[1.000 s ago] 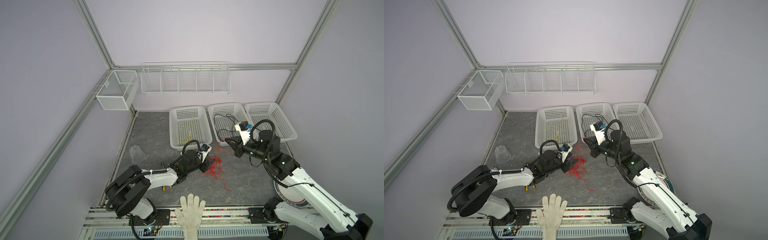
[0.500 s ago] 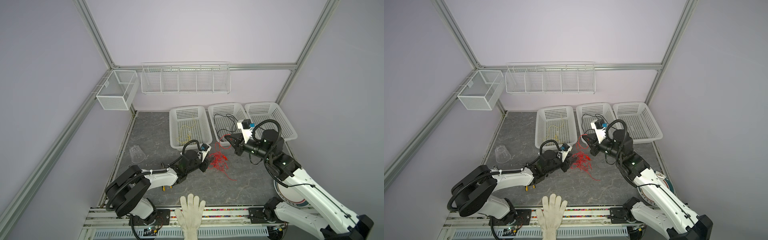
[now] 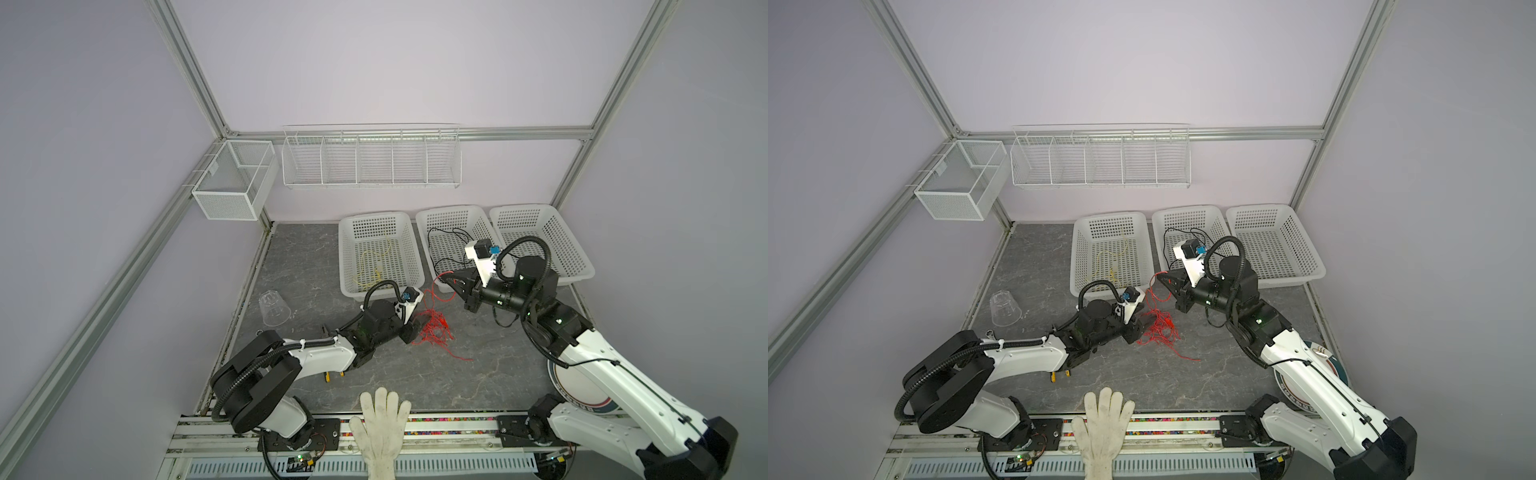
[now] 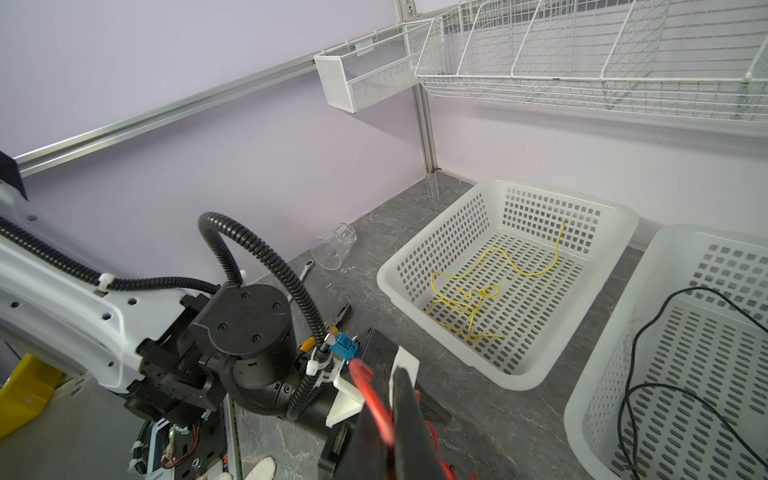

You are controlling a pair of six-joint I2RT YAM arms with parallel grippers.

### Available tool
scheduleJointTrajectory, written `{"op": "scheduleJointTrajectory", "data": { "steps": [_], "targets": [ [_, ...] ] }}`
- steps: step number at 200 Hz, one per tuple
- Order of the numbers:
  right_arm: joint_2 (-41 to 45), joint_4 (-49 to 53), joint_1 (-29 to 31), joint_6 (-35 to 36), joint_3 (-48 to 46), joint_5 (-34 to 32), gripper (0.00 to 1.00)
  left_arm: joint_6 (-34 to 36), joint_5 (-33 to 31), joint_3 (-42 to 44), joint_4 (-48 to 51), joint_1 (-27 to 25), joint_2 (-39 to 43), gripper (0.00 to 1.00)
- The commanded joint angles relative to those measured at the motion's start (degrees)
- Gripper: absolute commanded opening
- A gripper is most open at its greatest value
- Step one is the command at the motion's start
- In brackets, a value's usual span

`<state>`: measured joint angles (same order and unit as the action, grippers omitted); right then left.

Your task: Untangle the cables

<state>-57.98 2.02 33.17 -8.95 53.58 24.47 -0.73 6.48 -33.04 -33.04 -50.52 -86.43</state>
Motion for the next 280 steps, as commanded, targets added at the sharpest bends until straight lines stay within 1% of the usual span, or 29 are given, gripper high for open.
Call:
{"op": "scheduleJointTrajectory", "data": {
  "steps": [1, 25, 37, 61, 84, 101, 116, 130, 146, 177, 206, 231, 243, 252, 264, 280],
  "targets": [
    [0.4, -3.3, 0.4, 0.6, 1.2, 2.4, 0.06, 1.4, 0.6, -2.0, 0.3, 0.1, -2.2, 0.42],
    [1.1, -3.4, 0.4, 0.7, 1.1, 0.1, 0.06, 0.3, 0.8, -2.2, 0.3, 0.1, -3.8, 0.11],
    [1.4, -3.1, 0.4, 0.7, 1.0, -2.2, 0.06, -0.4, 0.5, -2.1, 0.0, 0.1, -4.2, 0.0],
    [2.3, -1.2, 0.4, 0.7, 0.9, -8.7, 0.06, -1.6, -1.1, -1.7, -0.4, 0.1, -4.3, 0.0],
    [4.0, 0.1, 0.4, 1.1, 0.2, -12.1, 0.06, -2.9, -4.6, -1.4, 0.5, 0.1, -3.6, 0.0],
    [6.6, 1.1, 0.3, 1.7, -0.8, -15.2, 0.06, -4.4, -8.5, -2.3, 3.4, 0.1, -3.0, 0.0],
    [9.6, 2.7, 0.3, 2.6, -1.8, -19.0, 0.06, -5.3, -10.5, -3.0, 6.2, 0.1, -2.5, 0.0],
    [12.5, 5.2, 0.2, 3.5, -2.4, -23.6, 0.06, -6.0, -12.0, -2.8, 7.6, 0.1, -2.1, 0.0],
    [15.4, 9.4, 0.0, 4.3, -2.4, -30.6, 0.06, -6.7, -13.5, -2.3, 8.9, 0.1, -1.9, 0.0],
    [20.1, 16.3, -1.2, 5.1, -2.8, -42.5, 0.06, -9.2, -18.5, -2.0, 13.1, 0.1, -1.6, 0.0],
    [22.7, 20.8, -2.7, 2.9, -2.8, -52.2, 0.06, -9.1, -20.5, -2.3, 17.2, 0.1, -1.0, 0.0],
    [23.4, 23.2, -4.4, 0.2, -2.9, -57.4, 0.06, -8.4, -22.2, -2.6, 20.0, 0.1, -0.7, 0.0],
    [23.4, 23.9, -5.2, -1.1, -2.9, -58.8, 0.06, -8.1, -23.0, -2.7, 21.0, 0.1, -0.6, 0.0],
    [23.3, 23.8, -5.6, -1.6, -2.9, -57.8, 0.06, -7.9, -22.9, -2.7, 21.2, 0.1, -0.4, 0.0],
    [22.5, 22.6, -5.8, -0.7, -3.7, -52.2, 0.06, -7.4, -21.0, -2.7, 21.1, 0.1, -0.2, 0.0],
    [21.0, 19.5, -5.8, 0.7, -5.9, -41.9, 0.06, -5.0, -15.0, -3.0, 19.6, 0.1, -0.3, 0.0]
  ]
}}
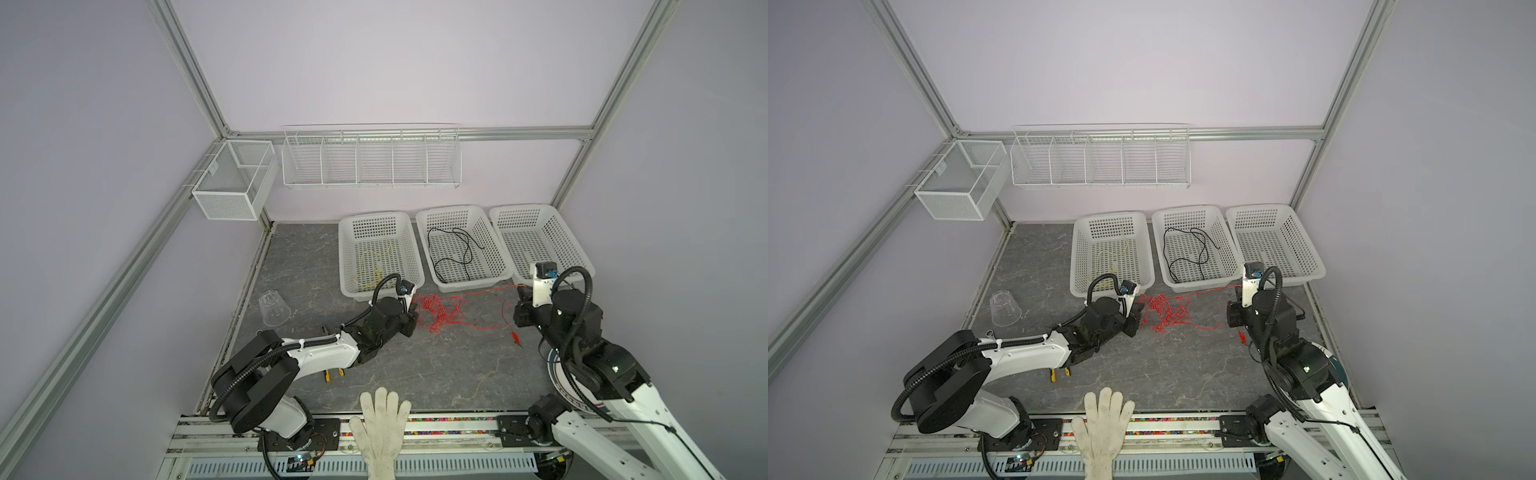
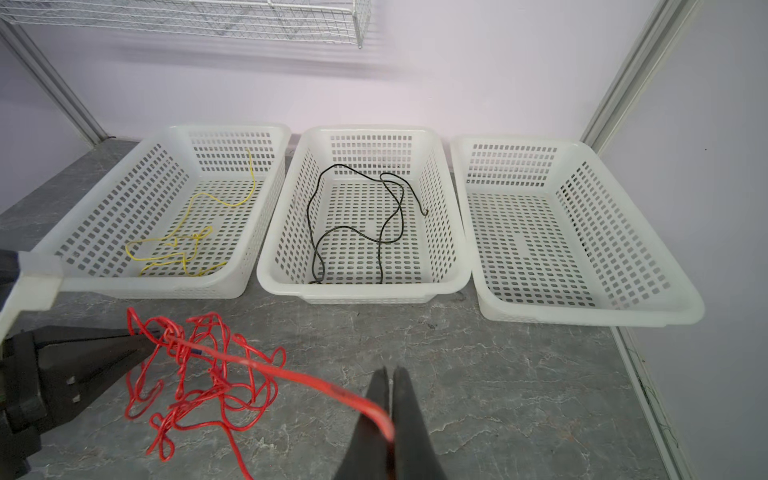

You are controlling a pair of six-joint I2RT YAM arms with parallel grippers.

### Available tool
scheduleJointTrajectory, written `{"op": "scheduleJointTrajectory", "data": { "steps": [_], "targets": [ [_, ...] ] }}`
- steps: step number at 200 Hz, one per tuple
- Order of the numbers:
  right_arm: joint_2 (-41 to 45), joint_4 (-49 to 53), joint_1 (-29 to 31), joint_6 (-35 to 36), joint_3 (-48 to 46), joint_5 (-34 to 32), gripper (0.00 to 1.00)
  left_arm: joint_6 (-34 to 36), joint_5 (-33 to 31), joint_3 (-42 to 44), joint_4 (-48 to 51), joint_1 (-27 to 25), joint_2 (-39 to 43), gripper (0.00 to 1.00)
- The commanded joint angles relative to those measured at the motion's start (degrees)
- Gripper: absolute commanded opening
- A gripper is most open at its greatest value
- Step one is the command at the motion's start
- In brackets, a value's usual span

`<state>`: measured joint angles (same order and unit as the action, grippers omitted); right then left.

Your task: Untangle the cables

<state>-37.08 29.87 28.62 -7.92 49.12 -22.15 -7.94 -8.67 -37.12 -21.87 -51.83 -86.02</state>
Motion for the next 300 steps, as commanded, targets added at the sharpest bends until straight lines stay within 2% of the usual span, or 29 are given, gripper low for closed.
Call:
{"op": "scheduleJointTrajectory", "data": {
  "steps": [1, 15, 51, 88, 109, 119, 142, 160, 173, 194, 212, 237, 300],
  "targets": [
    [-0.1, -8.5, -1.2, -0.3, -1.5, 5.3, 0.06, 2.5, 0.6, 1.1, 8.3, 1.4, -0.7, 0.0],
    [-2.4, -10.2, -1.2, 0.1, -2.4, 12.2, 0.06, 3.7, 5.4, 0.5, 6.8, 1.4, -1.1, 0.0],
    [-8.3, -13.3, -0.9, -1.5, -4.2, 21.2, 0.06, 3.4, 10.6, -1.4, 5.1, 1.4, -2.7, 0.0],
    [-11.8, -16.4, -0.2, -1.6, -5.8, 26.8, 0.06, 3.2, 11.5, -2.7, 4.8, 1.4, -3.5, 0.0],
    [-12.7, -15.8, 0.1, -1.4, -5.7, 25.1, 0.07, 3.0, 11.4, -2.6, 4.8, 1.4, -3.3, 0.0],
    [-12.9, -14.6, 0.1, -1.9, -5.5, 20.6, 0.07, 2.9, 11.1, -2.5, 4.8, 1.4, -3.1, 0.0],
    [-12.7, -10.5, -0.1, -4.8, -5.5, 5.8, 0.06, 3.1, 10.4, -1.9, 5.1, 1.3, -2.2, 0.0],
    [-12.2, -9.0, -0.3, -6.2, -6.4, 1.4, 0.06, 3.2, 9.7, -1.4, 5.2, 1.4, -1.6, 0.0],
    [-11.7, -10.0, -0.3, -6.2, -7.4, 3.6, 0.06, 3.3, 9.4, -1.5, 5.5, 1.4, -1.6, 0.0],
    [-11.7, -13.6, -0.3, -3.9, -8.3, 14.1, 0.06, 3.2, 9.4, -1.9, 5.8, 1.3, -1.8, 0.0],
    [-11.6, -15.9, -0.1, -3.1, -8.0, 20.3, 0.06, 2.9, 8.5, -2.4, 6.3, 1.3, -2.4, 0.0],
    [-9.3, -18.9, -0.2, -3.2, -6.7, 22.7, 0.06, 2.4, 6.0, -3.1, 8.2, 1.4, -4.0, 0.0],
    [-6.0, -23.4, -0.2, -4.6, -1.2, 25.4, 0.06, 1.1, 5.5, -4.5, 11.3, 1.3, -8.1, 0.0]
  ]
}}
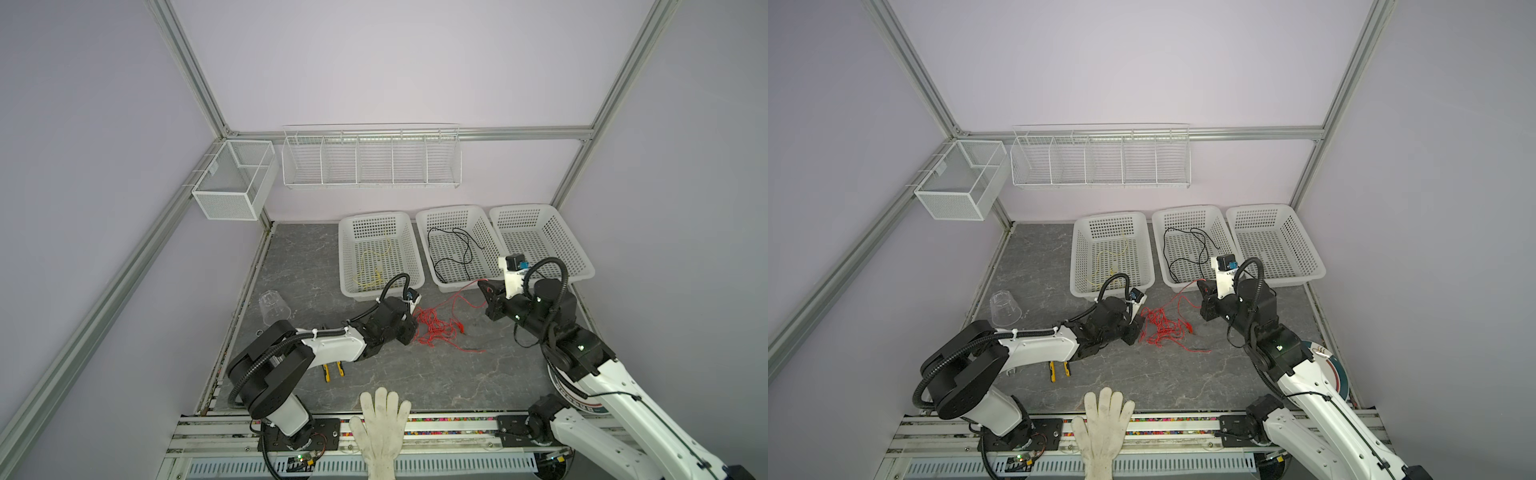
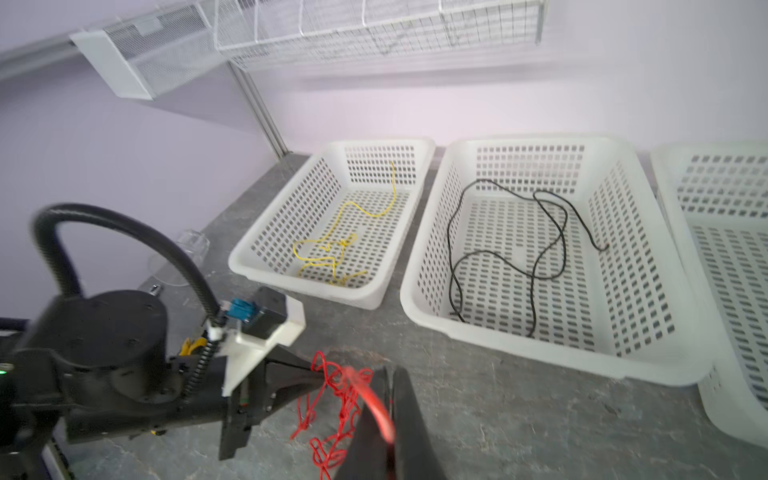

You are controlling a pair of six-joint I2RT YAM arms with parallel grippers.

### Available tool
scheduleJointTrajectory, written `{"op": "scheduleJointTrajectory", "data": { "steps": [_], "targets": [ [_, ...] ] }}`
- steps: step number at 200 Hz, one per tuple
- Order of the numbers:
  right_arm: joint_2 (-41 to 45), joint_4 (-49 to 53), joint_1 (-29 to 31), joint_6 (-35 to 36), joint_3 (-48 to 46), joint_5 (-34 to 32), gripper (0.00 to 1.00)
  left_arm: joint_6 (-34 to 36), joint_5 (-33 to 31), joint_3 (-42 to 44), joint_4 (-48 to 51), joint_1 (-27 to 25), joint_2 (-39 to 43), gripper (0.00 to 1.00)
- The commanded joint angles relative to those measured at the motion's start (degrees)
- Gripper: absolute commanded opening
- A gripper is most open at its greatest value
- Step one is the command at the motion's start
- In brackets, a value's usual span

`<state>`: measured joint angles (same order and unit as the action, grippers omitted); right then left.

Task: Untangle the cables
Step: 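Hold the red tangle with the left gripper while the right gripper stretches the red wire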

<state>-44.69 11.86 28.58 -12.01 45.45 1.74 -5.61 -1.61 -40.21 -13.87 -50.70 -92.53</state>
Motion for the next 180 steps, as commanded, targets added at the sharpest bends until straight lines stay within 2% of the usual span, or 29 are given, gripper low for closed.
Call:
{"op": "scheduleJointTrajectory", "data": {
  "steps": [1, 29, 58, 79, 123, 143, 180],
  "targets": [
    [1.7, -5.4, -0.1, -0.5, 2.6, 1.5, 0.06, -1.3, -1.6, -1.5, 3.3, 0.2, -1.7, 0.0],
    [3.5, -3.7, -0.2, 0.8, 4.2, 2.4, 0.06, -2.6, -4.2, -2.5, 5.8, 0.3, -2.7, 0.0],
    [6.8, 0.1, -0.4, 5.2, 3.9, 1.6, 0.06, -4.3, -8.4, -2.6, 7.3, 0.4, -2.5, 0.0],
    [7.4, 4.8, -0.4, 7.9, 3.5, 3.0, 0.06, -4.0, -6.9, -1.8, 6.4, 0.4, -1.0, 0.0],
    [6.1, 5.8, -0.3, 6.2, -1.1, 8.5, 0.06, -3.6, -4.2, -1.5, 3.8, 0.4, 1.1, 0.0],
    [8.6, 4.8, -0.4, 5.4, -2.3, 4.4, 0.06, -3.3, -5.4, -1.7, 4.6, 0.4, 0.8, 0.0],
    [17.1, 4.3, -0.5, 4.7, -3.1, -11.9, 0.06, -4.7, -8.5, -1.5, 7.0, 0.4, -1.9, 0.0]
  ]
}}
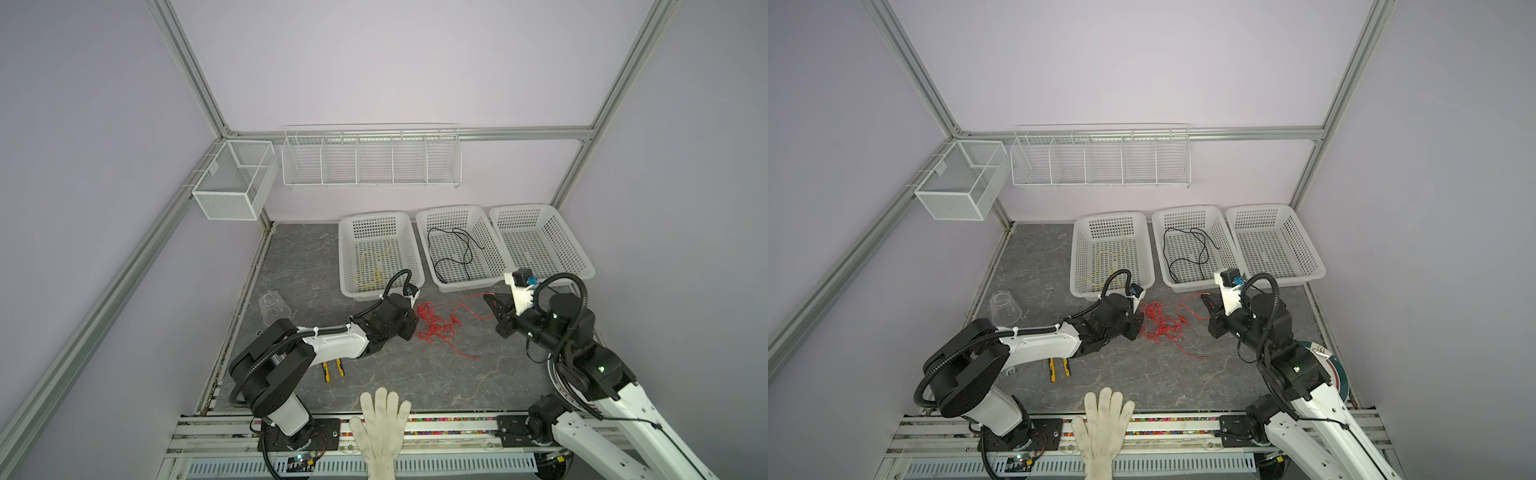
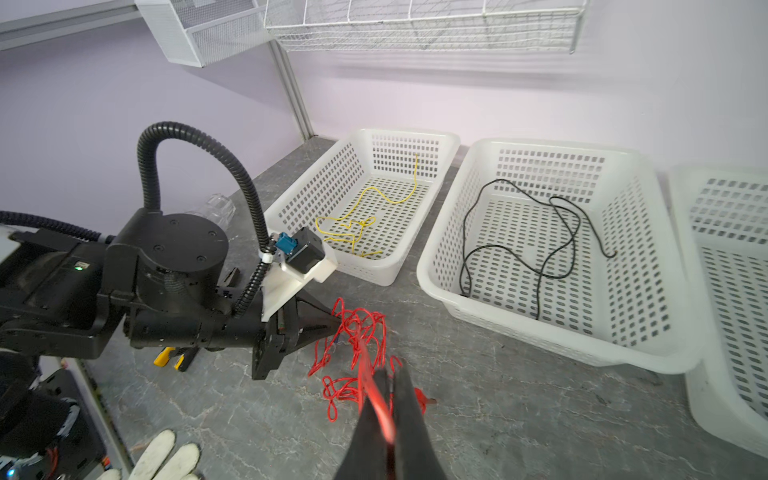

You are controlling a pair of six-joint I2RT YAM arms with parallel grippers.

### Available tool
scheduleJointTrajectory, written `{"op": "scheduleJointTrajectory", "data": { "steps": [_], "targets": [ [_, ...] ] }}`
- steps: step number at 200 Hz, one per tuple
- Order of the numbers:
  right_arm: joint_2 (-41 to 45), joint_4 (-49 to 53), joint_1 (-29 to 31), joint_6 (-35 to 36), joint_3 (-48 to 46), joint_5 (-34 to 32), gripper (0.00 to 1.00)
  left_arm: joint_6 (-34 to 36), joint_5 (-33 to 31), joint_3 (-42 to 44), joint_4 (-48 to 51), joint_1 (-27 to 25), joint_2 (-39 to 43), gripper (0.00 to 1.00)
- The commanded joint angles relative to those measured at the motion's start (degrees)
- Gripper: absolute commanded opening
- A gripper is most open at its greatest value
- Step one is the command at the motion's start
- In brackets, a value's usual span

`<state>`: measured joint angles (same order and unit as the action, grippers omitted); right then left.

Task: Untangle the cables
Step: 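Hold the red tangle with the left gripper while the right gripper stretches the red wire, then carry the freed red wire with the right gripper to the empty basket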

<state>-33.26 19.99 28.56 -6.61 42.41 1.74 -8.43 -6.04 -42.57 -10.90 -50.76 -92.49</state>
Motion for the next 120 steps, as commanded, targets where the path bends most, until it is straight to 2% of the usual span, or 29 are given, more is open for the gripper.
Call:
{"op": "scheduleJointTrajectory", "data": {
  "steps": [1, 22, 59, 86, 120],
  "targets": [
    [5.9, -3.8, -0.5, -0.7, -0.1, -12.2, 0.06, -1.9, -4.1, 0.8, 4.1, 0.5, -2.0, 0.0],
    [10.2, -3.1, -0.5, -1.0, -0.1, -18.2, 0.06, -3.2, -4.6, 0.8, 5.1, 0.6, -3.7, 0.0],
    [14.0, -2.2, -0.5, -0.8, 0.2, -17.1, 0.06, -3.6, -4.2, 0.8, 5.0, 0.6, -4.3, 0.0],
    [11.5, -2.0, -0.6, -1.5, 0.9, -16.3, 0.06, -2.6, -2.3, 0.7, 3.8, 0.6, -3.5, 0.0],
    [5.5, -2.0, -0.6, -3.0, 4.0, -24.8, 0.06, -1.8, -1.9, 0.8, 3.0, 0.6, -2.0, 0.0]
  ]
}}
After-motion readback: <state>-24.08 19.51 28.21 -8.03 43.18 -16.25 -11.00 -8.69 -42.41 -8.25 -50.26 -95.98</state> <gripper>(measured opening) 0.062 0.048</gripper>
